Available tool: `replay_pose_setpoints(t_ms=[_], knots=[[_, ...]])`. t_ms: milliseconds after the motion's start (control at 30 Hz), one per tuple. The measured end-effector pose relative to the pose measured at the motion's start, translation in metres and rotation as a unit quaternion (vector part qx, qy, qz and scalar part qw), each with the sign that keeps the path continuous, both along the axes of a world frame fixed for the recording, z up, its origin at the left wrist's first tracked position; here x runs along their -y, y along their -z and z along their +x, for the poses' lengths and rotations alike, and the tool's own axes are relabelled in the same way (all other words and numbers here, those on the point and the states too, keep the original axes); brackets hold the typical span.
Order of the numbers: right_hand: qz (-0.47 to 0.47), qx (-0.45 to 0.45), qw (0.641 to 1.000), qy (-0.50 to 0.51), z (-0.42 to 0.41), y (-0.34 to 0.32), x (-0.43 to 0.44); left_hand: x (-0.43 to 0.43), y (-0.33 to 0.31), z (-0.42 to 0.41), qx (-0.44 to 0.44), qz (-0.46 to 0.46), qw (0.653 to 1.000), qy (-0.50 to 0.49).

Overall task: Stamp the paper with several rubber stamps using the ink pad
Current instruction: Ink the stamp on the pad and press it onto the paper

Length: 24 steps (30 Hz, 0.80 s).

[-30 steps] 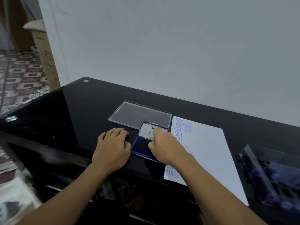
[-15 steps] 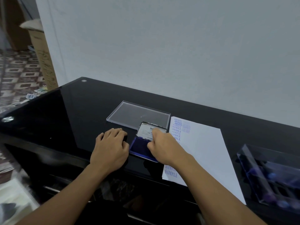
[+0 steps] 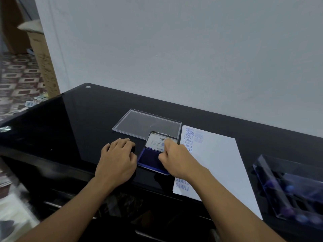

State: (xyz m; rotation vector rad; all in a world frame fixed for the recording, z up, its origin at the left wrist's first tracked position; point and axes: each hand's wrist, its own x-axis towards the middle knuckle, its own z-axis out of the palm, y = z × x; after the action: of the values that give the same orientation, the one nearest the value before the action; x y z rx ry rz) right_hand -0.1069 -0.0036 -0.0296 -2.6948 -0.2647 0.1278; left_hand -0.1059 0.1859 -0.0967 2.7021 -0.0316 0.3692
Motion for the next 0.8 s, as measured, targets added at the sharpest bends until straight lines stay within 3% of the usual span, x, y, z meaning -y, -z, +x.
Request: replay_pose_setpoints(t_ms=[533, 800], knots=[[-0.007, 0.026, 1.0, -0.015, 0.0, 0.002, -0.002, 0.022, -0.034, 0.014, -0.034, -0.066, 0.997, -0.021], [-0.034, 0.006, 0.999, -0.04, 0.005, -0.008, 0.002, 0.049, -0.058, 0.039, 0.016, -0.119, 0.99, 0.076]])
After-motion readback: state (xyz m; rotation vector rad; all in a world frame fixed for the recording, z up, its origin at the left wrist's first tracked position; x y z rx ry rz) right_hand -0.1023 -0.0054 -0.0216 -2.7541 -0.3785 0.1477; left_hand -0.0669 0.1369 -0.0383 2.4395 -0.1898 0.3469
